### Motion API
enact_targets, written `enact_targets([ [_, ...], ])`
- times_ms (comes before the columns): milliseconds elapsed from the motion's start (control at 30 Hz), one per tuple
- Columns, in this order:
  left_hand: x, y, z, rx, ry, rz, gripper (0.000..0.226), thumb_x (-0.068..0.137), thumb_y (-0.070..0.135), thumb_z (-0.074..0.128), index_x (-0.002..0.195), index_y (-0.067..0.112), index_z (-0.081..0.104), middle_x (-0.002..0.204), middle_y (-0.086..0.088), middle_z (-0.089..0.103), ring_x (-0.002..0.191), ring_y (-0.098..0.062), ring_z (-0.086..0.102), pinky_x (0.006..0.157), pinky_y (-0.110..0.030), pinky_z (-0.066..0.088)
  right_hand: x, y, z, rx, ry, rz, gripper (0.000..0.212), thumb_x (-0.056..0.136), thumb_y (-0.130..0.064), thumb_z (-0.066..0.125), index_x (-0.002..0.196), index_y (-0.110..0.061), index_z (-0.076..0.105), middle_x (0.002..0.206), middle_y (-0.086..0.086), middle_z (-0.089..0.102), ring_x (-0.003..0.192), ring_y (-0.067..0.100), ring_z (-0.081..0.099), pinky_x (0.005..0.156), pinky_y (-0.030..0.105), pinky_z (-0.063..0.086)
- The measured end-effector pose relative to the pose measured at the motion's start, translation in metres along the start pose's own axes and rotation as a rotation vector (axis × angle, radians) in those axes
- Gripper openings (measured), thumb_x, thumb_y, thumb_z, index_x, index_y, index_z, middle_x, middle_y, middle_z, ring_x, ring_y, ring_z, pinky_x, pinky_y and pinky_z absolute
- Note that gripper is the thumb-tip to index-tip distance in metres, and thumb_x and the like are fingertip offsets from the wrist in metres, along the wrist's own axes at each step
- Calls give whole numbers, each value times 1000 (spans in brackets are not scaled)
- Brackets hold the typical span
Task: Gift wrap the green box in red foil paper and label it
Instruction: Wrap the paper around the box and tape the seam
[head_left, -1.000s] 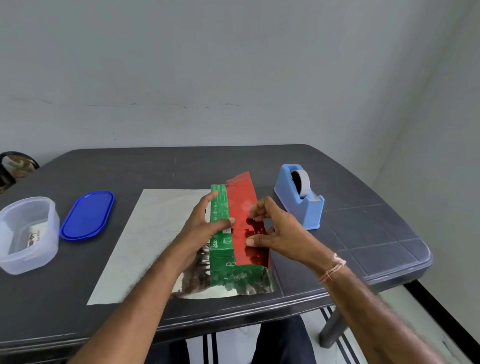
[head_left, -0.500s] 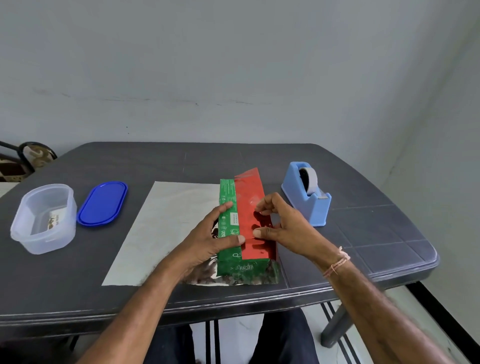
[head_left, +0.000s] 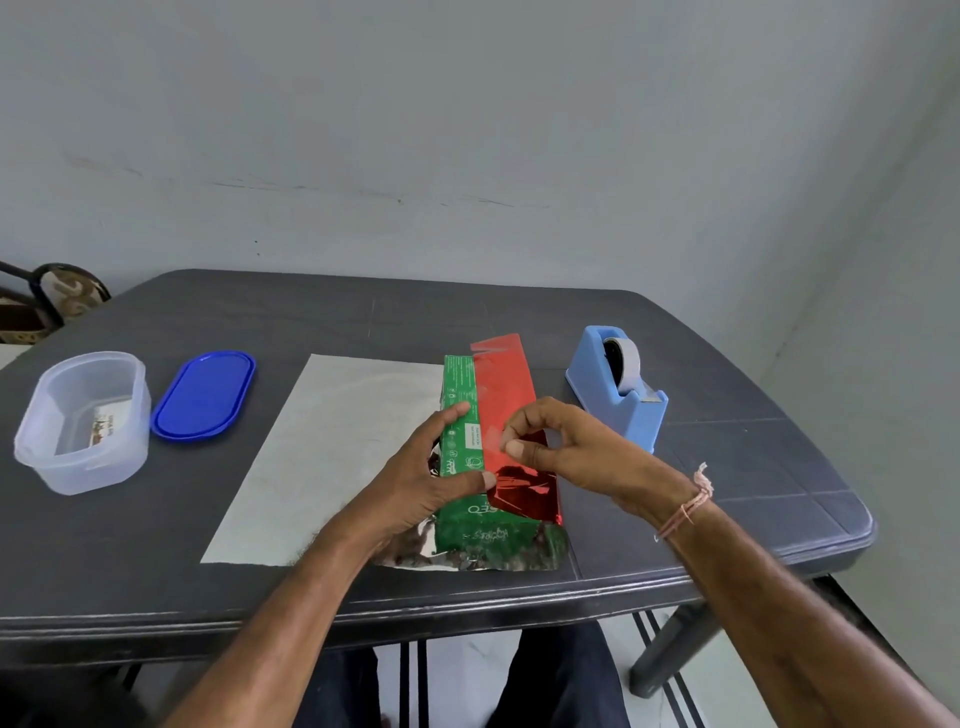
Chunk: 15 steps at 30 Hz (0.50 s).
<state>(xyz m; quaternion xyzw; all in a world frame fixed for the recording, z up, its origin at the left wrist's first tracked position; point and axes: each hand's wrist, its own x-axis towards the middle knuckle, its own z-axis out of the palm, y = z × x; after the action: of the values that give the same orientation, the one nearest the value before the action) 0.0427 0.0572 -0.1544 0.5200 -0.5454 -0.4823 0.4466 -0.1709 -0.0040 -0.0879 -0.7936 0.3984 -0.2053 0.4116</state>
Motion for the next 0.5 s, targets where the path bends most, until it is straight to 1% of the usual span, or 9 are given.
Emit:
enact_targets([
  [67, 0, -1, 0, -14, 1, 1, 91, 77, 31, 86, 151, 44, 35, 143, 10, 52, 123, -10, 60, 94, -23, 56, 0, -2, -1, -14, -31, 17, 12, 94, -26, 72, 100, -15, 69, 120, -2, 59, 112, 11, 59, 90, 22, 49],
  [167, 1, -3, 0, -14, 1, 7, 95, 70, 38, 88, 150, 47, 36, 144, 10, 52, 122, -10, 61, 99, -30, 56, 0, -6, -1, -38, -48, 11, 14, 94, -27, 72, 99, -15, 69, 117, -3, 59, 110, 12, 59, 88, 22, 48],
  [267, 2, -3, -1, 3, 6, 10, 98, 67, 44, 88, 150, 47, 36, 145, 11, 50, 124, -9, 59, 104, -32, 53, 0, -12, 0, -71, -67, -21, 14, 95, -22, 71, 94, -9, 68, 105, -6, 61, 92, 0, 59, 81, 18, 51],
  [300, 2, -4, -1, 9, 7, 13, 97, 68, 44, 88, 150, 47, 36, 145, 12, 50, 125, -8, 58, 104, -31, 53, 1, -14, 1, -80, -71, -33, 12, 95, -20, 71, 91, -9, 68, 99, -7, 61, 86, -4, 58, 80, 16, 50],
  [367, 2, -4, -1, 16, 8, 19, 92, 75, 37, 87, 150, 46, 35, 145, 13, 50, 124, -6, 58, 98, -22, 53, 3, -16, 4, -113, -51, -59, 10, 94, -19, 72, 86, -15, 68, 94, -8, 62, 80, -6, 56, 78, 16, 49],
  [433, 1, -5, 0, 17, 14, 25, 89, 79, 32, 86, 150, 46, 35, 144, 15, 51, 123, -3, 58, 90, -14, 52, 5, -14, 7, -149, -16, -88, 10, 92, -19, 75, 85, -15, 70, 94, -5, 65, 82, -1, 58, 79, 16, 49],
  [500, 1, -5, 0, 13, 20, 32, 88, 79, 32, 86, 149, 48, 36, 143, 16, 52, 122, -1, 59, 90, -14, 52, 9, -8, 12, -194, 24, -109, 9, 88, -21, 79, 86, -16, 73, 98, 0, 65, 91, 7, 60, 82, 22, 51],
])
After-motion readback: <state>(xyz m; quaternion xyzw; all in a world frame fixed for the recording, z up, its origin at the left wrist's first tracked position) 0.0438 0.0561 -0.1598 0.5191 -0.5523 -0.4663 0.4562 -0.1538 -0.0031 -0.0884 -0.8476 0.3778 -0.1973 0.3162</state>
